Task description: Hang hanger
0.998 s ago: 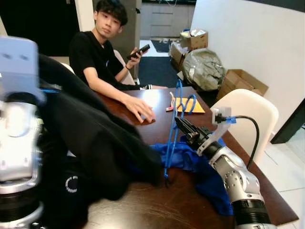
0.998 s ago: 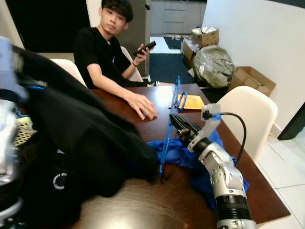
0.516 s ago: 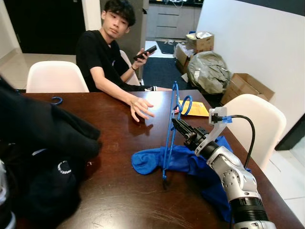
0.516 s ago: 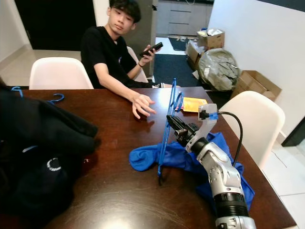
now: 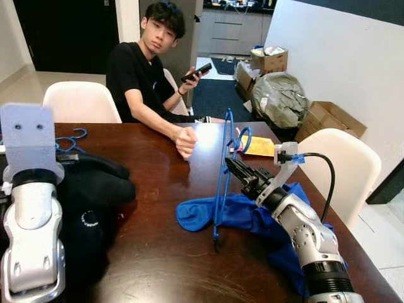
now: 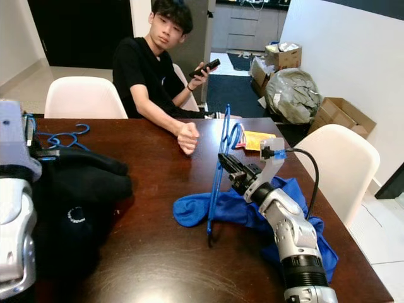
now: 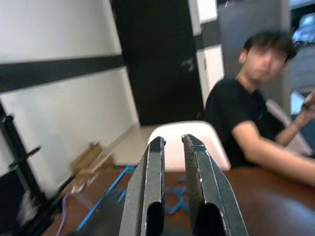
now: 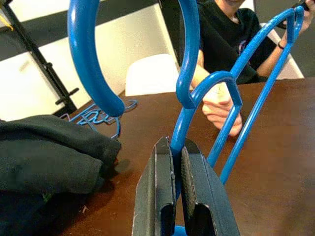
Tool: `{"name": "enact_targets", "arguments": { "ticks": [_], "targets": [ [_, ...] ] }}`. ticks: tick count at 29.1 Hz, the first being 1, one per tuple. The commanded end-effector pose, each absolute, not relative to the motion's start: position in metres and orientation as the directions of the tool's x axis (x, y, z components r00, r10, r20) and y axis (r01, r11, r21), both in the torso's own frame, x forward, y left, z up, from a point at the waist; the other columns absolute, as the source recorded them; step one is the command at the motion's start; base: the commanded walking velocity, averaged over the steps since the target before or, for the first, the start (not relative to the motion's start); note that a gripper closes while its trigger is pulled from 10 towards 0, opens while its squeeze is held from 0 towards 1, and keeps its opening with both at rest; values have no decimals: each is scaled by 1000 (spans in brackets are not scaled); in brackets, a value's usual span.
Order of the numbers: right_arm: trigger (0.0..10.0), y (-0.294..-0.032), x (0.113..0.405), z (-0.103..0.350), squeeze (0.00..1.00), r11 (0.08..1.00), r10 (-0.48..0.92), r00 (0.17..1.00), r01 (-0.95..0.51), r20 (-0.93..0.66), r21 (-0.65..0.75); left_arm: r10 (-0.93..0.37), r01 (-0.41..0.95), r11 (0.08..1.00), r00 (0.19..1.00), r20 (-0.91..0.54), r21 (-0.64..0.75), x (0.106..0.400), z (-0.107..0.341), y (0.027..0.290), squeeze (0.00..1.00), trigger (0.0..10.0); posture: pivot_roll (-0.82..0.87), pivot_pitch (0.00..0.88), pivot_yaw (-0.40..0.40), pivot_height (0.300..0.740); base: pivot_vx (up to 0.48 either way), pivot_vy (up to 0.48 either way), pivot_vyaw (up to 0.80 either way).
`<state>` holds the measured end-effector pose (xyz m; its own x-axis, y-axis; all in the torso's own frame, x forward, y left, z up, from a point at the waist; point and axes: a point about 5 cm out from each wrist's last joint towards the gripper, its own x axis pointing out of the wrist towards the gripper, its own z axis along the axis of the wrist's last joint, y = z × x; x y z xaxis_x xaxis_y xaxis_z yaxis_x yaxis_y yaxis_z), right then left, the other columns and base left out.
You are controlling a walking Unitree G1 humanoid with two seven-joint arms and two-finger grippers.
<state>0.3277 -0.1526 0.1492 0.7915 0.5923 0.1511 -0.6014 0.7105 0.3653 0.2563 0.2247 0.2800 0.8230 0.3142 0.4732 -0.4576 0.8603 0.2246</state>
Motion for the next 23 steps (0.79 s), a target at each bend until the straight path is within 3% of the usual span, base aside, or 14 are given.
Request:
{"name": "enact_targets", "arguments": {
  "ticks": [1,2,3,4,9,10,12,13,14,16,17,20,22,23],
  "targets": [
    [10000,-153,328,147,0,717,591,794,-599,144,358,239,-412,879,817,525,240,258,295,216,1000,4431,132,0,-78,740,0,0,0],
    [10000,-152,328,147,0,716,590,794,-599,146,359,134,-356,893,796,590,277,262,316,202,1000,392,131,0,-75,740,0,0,0],
    [10000,-152,328,147,0,716,590,794,-599,146,359,134,-356,893,796,590,277,262,316,202,1000,392,131,0,-75,740,0,0,0],
    [10000,-151,328,146,0,716,589,794,-598,147,360,71,-326,895,777,626,304,264,328,192,0,0,125,0,-63,740,0,0,0],
    [10000,-151,327,146,0,717,587,796,-596,149,360,41,-307,895,778,627,323,267,331,185,0,0,119,0,-55,740,0,0,0],
    [10000,-152,326,146,0,720,582,799,-593,151,360,50,-308,893,792,608,328,269,326,184,0,4824,113,0,-50,740,0,0,0],
    [10000,-152,326,146,0,720,582,799,-593,151,360,50,-308,893,792,608,328,269,326,184,0,4824,113,0,-50,740,0,0,0],
    [10000,-154,325,146,0,724,578,802,-589,149,360,127,-343,895,809,574,286,269,315,189,0,4824,111,0,-48,740,0,0,0],
    [10000,-156,324,145,0,728,575,805,-584,144,358,229,-395,890,818,528,226,265,303,198,0,10000,112,0,-48,740,0,0,0],
    [10000,-159,323,142,0,733,575,807,-580,131,357,403,-501,856,803,438,130,253,282,218,0,10000,133,0,-61,740,0,0,0],
    [10000,-159,323,142,0,733,575,807,-580,131,357,403,-501,856,803,438,130,253,282,218,0,10000,133,0,-61,740,0,0,0],
    [10000,-156,325,140,0,727,588,800,-587,117,356,602,-630,777,737,308,-12,236,255,253,0,10000,148,0,-75,740,0,0,0],
    [10000,-154,325,140,0,724,594,796,-591,115,355,643,-649,757,719,265,-75,234,249,262,0,10000,148,0,-75,740,0,0,0],
    [10000,-152,326,139,0,720,601,791,-597,113,353,668,-663,740,705,237,-113,233,243,271,0,8353,155,0,-85,740,0,0,0]
  ]
}}
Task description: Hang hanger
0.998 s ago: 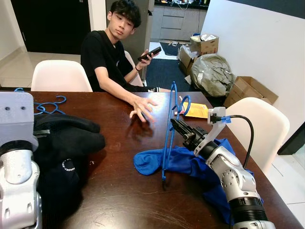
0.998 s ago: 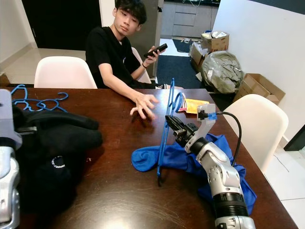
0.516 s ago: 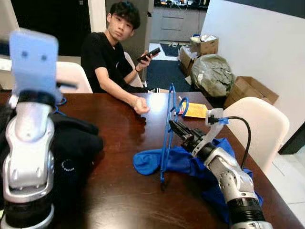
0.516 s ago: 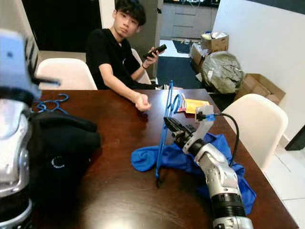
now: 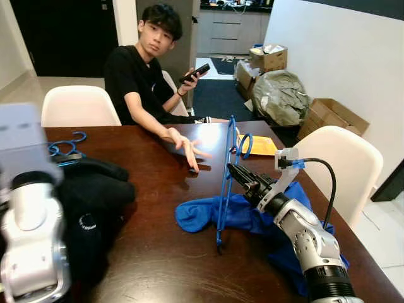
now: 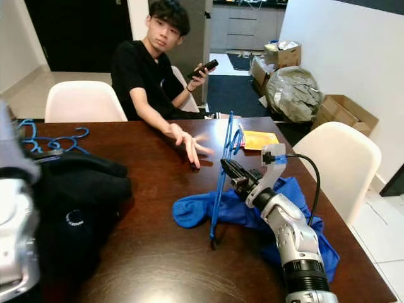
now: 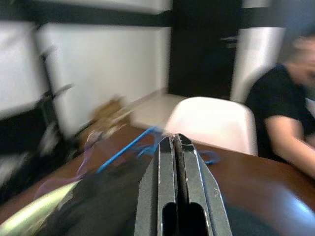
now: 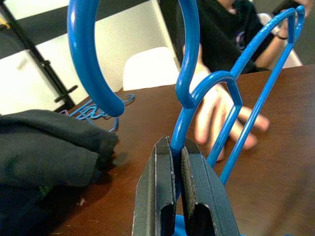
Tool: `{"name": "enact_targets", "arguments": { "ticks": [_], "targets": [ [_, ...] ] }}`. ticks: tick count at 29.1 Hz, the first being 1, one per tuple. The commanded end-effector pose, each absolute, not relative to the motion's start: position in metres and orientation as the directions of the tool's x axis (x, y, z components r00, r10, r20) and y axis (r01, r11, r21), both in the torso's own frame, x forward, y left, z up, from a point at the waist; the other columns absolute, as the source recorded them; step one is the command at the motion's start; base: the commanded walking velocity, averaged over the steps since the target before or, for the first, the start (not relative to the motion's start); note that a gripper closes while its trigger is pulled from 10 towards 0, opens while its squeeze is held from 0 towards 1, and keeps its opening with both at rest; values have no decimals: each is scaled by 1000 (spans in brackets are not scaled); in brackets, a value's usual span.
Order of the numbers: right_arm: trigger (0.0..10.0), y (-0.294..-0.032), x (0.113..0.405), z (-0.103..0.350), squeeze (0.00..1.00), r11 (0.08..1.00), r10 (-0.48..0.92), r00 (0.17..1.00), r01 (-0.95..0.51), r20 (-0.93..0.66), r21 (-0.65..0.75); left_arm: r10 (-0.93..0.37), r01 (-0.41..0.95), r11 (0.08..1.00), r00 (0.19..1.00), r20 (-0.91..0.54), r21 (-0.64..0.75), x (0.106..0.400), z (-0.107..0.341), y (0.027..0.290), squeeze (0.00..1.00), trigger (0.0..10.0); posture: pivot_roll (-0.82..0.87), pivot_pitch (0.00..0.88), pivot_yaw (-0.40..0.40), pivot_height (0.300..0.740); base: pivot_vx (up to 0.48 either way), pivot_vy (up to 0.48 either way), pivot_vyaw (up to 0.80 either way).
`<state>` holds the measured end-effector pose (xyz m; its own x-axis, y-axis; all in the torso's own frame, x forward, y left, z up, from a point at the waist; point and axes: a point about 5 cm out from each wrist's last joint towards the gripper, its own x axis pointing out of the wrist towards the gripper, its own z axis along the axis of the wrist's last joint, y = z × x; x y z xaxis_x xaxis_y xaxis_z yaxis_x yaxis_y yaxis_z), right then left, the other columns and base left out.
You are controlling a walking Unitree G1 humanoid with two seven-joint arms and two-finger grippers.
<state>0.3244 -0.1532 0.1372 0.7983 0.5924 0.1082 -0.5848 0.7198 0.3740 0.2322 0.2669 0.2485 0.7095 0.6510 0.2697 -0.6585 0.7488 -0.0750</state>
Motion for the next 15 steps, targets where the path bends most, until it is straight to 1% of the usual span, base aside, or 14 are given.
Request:
{"name": "enact_targets", "arguments": {
  "ticks": [1,2,3,4,5,6,7,10,11,12,13,14,15],
  "targets": [
    [10000,-151,326,139,0,718,605,789,-600,112,352,679,-668,732,699,225,-132,232,240,276,0,8353,155,0,-85,740,0,0,0],
    [10000,-151,326,139,0,718,605,789,-600,112,352,679,-668,732,699,225,-132,232,240,276,0,8353,155,0,-85,740,0,0,0],
    [10000,-150,327,139,0,716,609,786,-604,110,350,682,-661,731,698,216,-173,233,238,279,0,4510,156,0,-88,740,0,0,0],
    [10000,-150,327,139,0,716,609,786,-604,110,350,682,-661,731,698,216,-173,233,238,279,0,4510,156,0,-88,740,0,0,0],
    [10000,-150,327,139,0,715,611,784,-606,110,349,691,-655,723,697,191,-220,233,234,282,0,0,151,0,-84,740,0,0,0],
    [10000,-150,327,139,0,715,611,784,-606,110,349,691,-655,723,697,191,-220,233,234,282,0,0,151,0,-84,740,0,0,0],
    [10000,-150,327,140,0,717,609,786,-604,110,348,676,-628,732,718,164,-265,238,230,280,0,0,146,0,-83,740,0,0,0],
    [10000,-151,327,140,0,718,607,787,-603,110,347,660,-604,739,739,138,-299,242,227,278,0,0,146,0,-83,740,0,0,0],
    [10000,-152,326,140,0,721,605,788,-601,109,345,644,-587,742,758,104,-324,246,223,274,0,9569,137,0,-76,740,0,0,0],
    [10000,-152,326,140,0,721,605,788,-601,109,345,644,-587,742,758,104,-324,246,223,274,0,9569,137,0,-76,740,0,0,0],
    [10000,-153,325,140,0,724,602,791,-598,109,344,623,-565,750,779,79,-345,251,220,268,0,10000,125,0,-67,740,0,0,0],
    [10000,-155,324,139,0,727,598,794,-594,109,343,603,-545,757,795,63,-361,254,218,262,0,10000,119,0,-64,740,0,0,0],
    [10000,-155,324,139,0,727,598,794,-594,109,343,603,-545,757,795,63,-361,254,218,262,0,10000,119,0,-64,740,0,0,0]
  ]
}}
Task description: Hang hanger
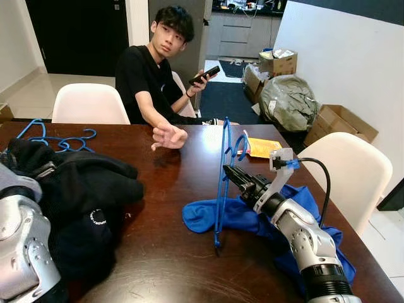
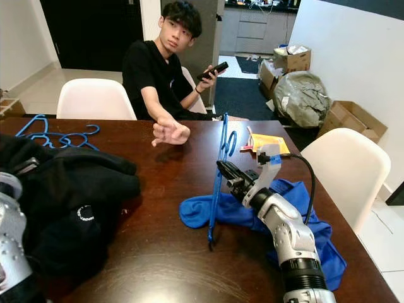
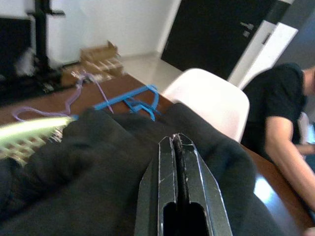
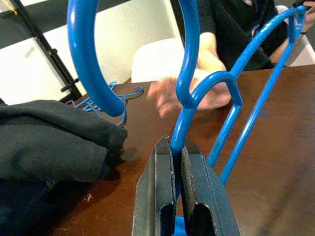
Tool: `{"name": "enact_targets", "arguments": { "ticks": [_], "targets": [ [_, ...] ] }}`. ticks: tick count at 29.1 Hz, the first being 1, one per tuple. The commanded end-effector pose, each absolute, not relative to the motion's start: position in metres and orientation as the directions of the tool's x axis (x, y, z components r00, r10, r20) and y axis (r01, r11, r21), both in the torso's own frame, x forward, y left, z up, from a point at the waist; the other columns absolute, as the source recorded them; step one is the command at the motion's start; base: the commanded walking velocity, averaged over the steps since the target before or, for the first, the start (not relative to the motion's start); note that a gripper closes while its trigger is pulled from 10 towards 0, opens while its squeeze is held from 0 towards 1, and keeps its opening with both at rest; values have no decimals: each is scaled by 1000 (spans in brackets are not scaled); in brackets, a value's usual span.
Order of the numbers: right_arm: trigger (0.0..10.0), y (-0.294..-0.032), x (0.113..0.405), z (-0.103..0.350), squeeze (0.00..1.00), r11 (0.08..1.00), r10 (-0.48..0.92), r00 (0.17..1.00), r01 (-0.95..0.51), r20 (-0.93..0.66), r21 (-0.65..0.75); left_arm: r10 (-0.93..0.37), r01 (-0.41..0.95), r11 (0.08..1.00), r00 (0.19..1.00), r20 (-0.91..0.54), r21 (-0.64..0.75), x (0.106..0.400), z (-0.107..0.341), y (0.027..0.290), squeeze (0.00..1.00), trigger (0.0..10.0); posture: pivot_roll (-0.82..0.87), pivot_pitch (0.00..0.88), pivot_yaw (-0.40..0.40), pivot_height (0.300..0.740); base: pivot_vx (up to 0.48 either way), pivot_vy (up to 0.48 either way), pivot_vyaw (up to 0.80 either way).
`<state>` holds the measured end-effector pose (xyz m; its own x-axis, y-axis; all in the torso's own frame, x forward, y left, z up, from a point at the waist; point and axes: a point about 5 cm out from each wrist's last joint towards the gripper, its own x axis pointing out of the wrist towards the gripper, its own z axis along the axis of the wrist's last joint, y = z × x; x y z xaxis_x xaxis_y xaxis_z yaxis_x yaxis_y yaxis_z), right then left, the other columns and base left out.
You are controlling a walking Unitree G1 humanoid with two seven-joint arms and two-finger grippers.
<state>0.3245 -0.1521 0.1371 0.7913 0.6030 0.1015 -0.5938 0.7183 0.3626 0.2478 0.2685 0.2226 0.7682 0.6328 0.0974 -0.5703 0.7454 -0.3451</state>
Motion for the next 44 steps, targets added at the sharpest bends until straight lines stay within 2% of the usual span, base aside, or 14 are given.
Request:
{"name": "enact_targets", "arguments": {
  "ticks": [1,9,15,16,23,25,28,31,35,36,38,44],
  "targets": [
    [10000,-156,323,139,0,730,595,796,-592,108,342,584,-524,764,810,57,-377,256,218,257,0,10000,118,0,-64,740,0,0,0],
    [10000,-158,323,139,0,733,594,798,-590,106,340,489,-380,785,865,114,-490,260,225,236,0,10000,121,0,-70,740,0,0,0],
    [10000,-156,324,140,0,731,597,796,-592,104,338,467,-345,791,874,134,-505,259,230,227,0,10000,123,0,-72,740,0,0,0],
    [10000,-155,324,140,0,729,599,794,-595,103,339,463,-344,813,871,162,-469,257,236,221,1000,10000,134,0,-77,740,0,0,0],
    [10000,-153,325,139,0,725,604,791,-598,102,342,485,-409,865,831,273,-292,249,256,220,1000,10000,135,0,-75,740,0,0,0],
    [10000,-153,325,139,0,725,604,791,-598,102,342,485,-409,865,831,273,-292,249,256,220,1000,10000,135,0,-75,740,0,0,0],
    [10000,-153,325,138,0,727,601,793,-595,102,343,477,-463,876,793,379,-135,247,275,226,1000,10000,134,0,-71,740,0,0,0],
    [10000,-153,325,138,0,728,600,793,-595,102,342,490,-481,868,783,383,-126,245,276,228,1000,10000,134,0,-71,740,0,0,0],
    [10000,-153,324,138,0,727,601,793,-595,101,342,562,-546,826,780,277,-139,244,259,237,1000,10000,139,0,-74,740,0,0,0],
    [10000,-153,324,138,0,727,602,792,-595,99,342,602,-574,797,778,179,-187,244,245,243,0,10000,137,0,-73,740,0,0,0],
    [10000,-153,323,137,0,727,603,792,-596,98,341,627,-598,762,777,51,-250,244,226,248,0,10000,138,0,-74,740,0,0,0],
    [10000,-153,323,137,0,728,604,791,-597,96,339,631,-609,743,775,-11,-277,245,216,249,0,10000,135,0,-72,740,0,0,0]
  ]
}}
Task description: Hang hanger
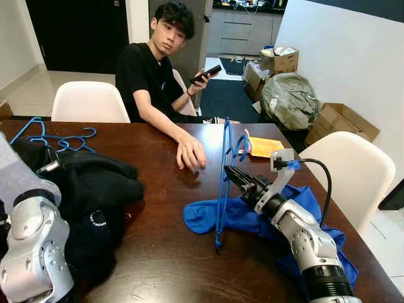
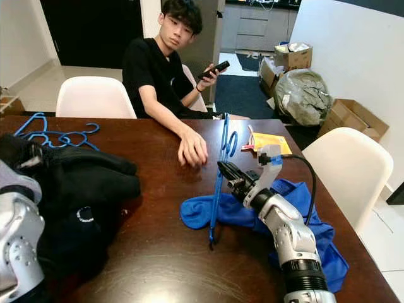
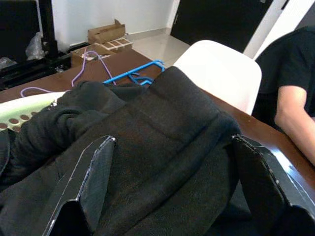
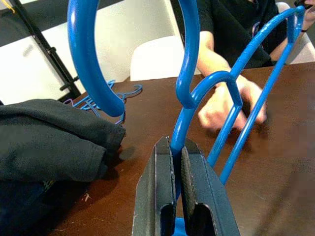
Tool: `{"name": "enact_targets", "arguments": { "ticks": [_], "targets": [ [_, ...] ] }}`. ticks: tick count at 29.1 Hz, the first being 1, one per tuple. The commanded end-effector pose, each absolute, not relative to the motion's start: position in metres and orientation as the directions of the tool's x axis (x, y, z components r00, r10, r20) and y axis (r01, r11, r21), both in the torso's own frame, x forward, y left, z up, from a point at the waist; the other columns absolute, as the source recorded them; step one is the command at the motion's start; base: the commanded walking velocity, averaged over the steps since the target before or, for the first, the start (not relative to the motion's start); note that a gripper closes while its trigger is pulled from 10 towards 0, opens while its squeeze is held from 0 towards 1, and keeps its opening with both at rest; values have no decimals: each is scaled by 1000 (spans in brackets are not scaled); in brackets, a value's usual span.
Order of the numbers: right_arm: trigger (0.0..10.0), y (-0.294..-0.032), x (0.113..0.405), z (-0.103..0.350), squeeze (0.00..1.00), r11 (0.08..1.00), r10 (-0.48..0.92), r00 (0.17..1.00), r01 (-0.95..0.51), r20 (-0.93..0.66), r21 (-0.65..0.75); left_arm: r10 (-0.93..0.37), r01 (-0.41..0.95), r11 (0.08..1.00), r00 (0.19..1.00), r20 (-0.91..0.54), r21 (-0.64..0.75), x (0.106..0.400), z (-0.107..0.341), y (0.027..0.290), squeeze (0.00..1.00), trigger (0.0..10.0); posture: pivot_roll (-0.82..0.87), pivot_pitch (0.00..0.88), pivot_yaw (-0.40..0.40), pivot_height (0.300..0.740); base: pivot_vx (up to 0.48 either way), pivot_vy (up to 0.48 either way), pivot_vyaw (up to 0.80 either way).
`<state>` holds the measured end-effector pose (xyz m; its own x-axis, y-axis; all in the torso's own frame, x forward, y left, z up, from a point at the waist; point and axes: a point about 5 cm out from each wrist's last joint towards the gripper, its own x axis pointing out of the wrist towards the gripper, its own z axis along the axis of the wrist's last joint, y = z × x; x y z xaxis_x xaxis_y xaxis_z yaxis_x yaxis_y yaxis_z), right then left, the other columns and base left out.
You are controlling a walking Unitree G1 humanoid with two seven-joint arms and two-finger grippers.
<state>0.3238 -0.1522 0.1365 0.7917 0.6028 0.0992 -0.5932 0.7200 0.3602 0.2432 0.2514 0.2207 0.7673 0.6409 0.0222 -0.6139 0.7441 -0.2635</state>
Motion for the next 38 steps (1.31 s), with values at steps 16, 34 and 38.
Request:
{"name": "enact_targets", "arguments": {
  "ticks": [16,34,38],
  "targets": [
    [10000,-154,322,137,0,731,605,791,-597,92,330,607,-595,733,791,-78,-331,248,207,247,0,0,124,0,-69,740,0,0,0],
    [10000,-154,322,137,0,734,601,794,-594,92,330,601,-578,739,798,-48,-345,249,212,248,0,0,125,0,-69,740,0,0,0],
    [10000,-155,322,137,0,735,599,795,-592,92,330,583,-548,760,812,-6,-351,251,219,246,0,0,126,0,-69,740,0,0,0]
  ]
}}
